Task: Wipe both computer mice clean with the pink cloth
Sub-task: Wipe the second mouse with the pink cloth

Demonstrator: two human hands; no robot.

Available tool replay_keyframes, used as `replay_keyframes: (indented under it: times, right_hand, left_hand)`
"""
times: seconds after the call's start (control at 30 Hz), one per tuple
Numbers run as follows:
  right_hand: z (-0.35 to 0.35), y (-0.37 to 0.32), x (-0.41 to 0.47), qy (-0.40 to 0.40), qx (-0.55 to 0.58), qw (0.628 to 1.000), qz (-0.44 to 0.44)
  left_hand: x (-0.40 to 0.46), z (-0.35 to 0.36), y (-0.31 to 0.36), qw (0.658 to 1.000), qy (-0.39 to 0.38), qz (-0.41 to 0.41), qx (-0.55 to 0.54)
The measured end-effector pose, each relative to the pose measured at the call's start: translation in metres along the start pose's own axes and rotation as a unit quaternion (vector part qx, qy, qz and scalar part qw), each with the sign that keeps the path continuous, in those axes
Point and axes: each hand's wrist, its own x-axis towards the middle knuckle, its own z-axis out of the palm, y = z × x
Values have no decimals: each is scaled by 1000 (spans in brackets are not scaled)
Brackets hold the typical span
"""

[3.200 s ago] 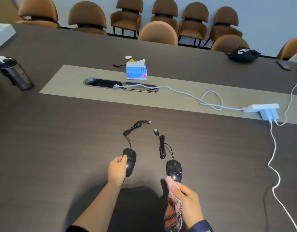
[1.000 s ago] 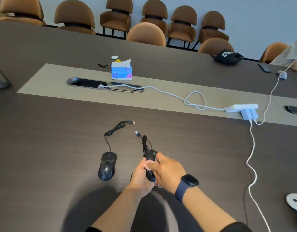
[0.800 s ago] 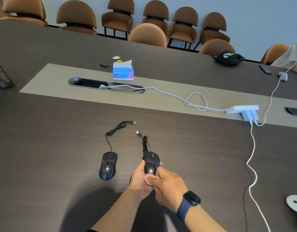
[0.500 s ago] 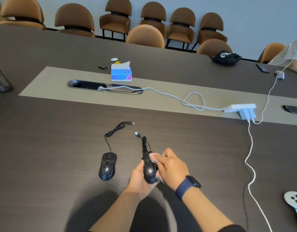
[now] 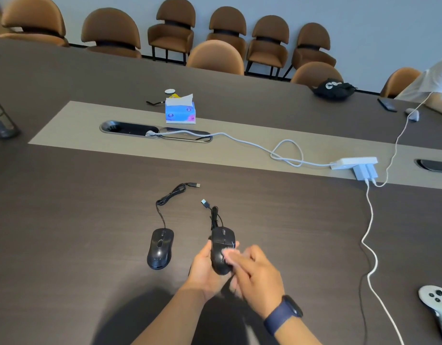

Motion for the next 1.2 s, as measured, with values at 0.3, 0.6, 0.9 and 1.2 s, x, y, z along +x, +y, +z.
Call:
replay_keyframes:
  times: [0.3, 0.6, 0.9, 1.2]
  right_hand:
    - [-6, 10, 55, -20, -27, 999, 41]
    - [8, 11, 3, 16, 47, 998, 40]
    - [10, 2, 4, 85, 109, 989, 47]
    - [8, -6, 21, -20, 89, 994, 66]
  left_hand:
    - [-13, 12, 5, 998, -62, 12, 10]
    - [-5, -3, 6, 1000, 2, 14, -12]
    - [-6, 3, 13, 999, -22, 18, -27]
    - [-4, 6, 11, 999, -14, 6, -28]
